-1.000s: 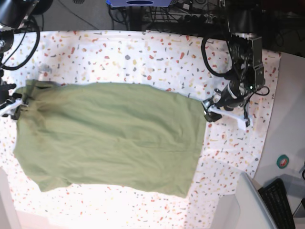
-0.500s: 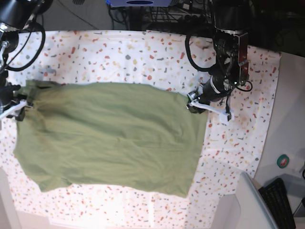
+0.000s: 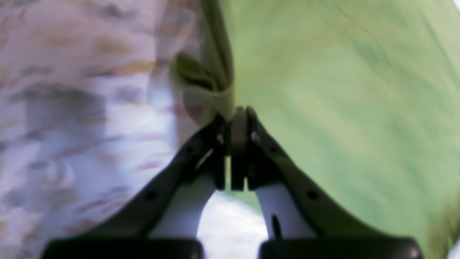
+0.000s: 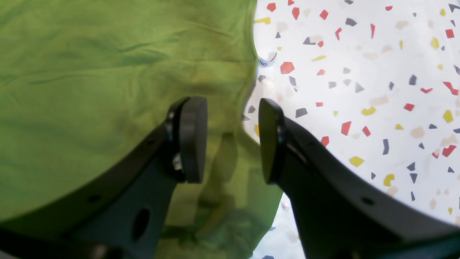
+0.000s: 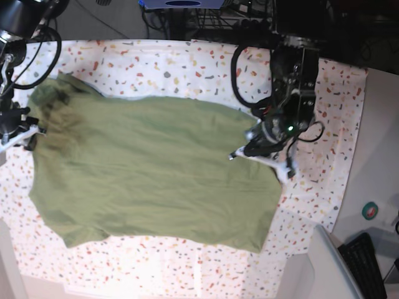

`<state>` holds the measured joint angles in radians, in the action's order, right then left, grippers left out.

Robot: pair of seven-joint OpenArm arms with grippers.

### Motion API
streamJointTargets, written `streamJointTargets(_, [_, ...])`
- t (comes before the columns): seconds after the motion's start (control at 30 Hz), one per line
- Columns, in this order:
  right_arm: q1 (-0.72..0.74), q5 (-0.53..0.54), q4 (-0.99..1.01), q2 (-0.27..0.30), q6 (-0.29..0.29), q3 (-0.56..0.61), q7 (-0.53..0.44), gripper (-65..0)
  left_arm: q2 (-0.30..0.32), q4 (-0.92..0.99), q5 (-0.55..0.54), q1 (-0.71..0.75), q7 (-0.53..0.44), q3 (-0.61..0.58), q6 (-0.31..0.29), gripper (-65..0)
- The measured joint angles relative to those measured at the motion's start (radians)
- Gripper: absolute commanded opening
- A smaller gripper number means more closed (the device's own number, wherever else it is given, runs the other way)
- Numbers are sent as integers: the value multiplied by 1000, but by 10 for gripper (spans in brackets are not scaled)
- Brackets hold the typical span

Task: Layout the t-shirt on the table in an organized manner, then fold the t-shirt properly

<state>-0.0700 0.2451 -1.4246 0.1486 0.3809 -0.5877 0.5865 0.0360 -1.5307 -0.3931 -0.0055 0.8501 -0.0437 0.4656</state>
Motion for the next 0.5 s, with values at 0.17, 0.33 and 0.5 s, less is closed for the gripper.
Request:
streamJointTargets(0.17, [5,-2,0,2,0,1,0,-420,-7,170,47,-171,49,-204,87,-650])
streamJointTargets(0.33, [0,1,0,2,0,2,4,-420,-43,457,50,-320,44,-325,103,-650])
streamJointTargets(0.5, [-1,-1,0,0,0,2,3,-420,-103,566,49,-373,41,-339,88,-650])
